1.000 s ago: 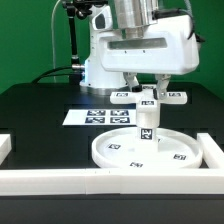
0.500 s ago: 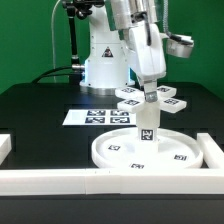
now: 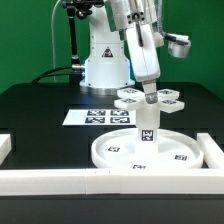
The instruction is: Assemble round table
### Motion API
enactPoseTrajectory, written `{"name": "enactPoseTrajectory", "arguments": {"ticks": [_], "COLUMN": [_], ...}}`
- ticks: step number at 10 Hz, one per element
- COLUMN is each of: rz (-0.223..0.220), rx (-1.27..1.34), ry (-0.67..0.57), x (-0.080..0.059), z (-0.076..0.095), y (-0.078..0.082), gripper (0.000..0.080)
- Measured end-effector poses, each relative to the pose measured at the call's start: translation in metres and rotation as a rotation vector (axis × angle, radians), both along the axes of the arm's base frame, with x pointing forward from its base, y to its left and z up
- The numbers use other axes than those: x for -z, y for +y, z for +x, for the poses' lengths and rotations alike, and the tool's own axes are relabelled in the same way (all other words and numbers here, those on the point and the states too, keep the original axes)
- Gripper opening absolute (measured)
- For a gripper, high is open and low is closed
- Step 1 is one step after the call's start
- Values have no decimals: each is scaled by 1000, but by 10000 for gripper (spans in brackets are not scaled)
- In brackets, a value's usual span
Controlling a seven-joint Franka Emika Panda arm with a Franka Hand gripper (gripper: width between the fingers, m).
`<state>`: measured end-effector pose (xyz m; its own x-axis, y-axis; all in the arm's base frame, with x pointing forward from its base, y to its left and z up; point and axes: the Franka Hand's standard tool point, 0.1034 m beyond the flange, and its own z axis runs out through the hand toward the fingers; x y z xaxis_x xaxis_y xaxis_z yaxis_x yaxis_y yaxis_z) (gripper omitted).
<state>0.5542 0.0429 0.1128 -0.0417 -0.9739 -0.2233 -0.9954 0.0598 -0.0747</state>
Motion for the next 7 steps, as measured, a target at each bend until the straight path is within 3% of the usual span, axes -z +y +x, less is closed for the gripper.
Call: {"name": "enactPoseTrajectory", "arguments": {"ticks": [3, 6, 7], "rz": [7, -2, -24], "rx": [-44, -135, -305], "ry": [-37, -49, -57], "x": [-20, -17, -18], "z": [1, 0, -1], "y": [5, 7, 11], "gripper": [648, 648, 648]}}
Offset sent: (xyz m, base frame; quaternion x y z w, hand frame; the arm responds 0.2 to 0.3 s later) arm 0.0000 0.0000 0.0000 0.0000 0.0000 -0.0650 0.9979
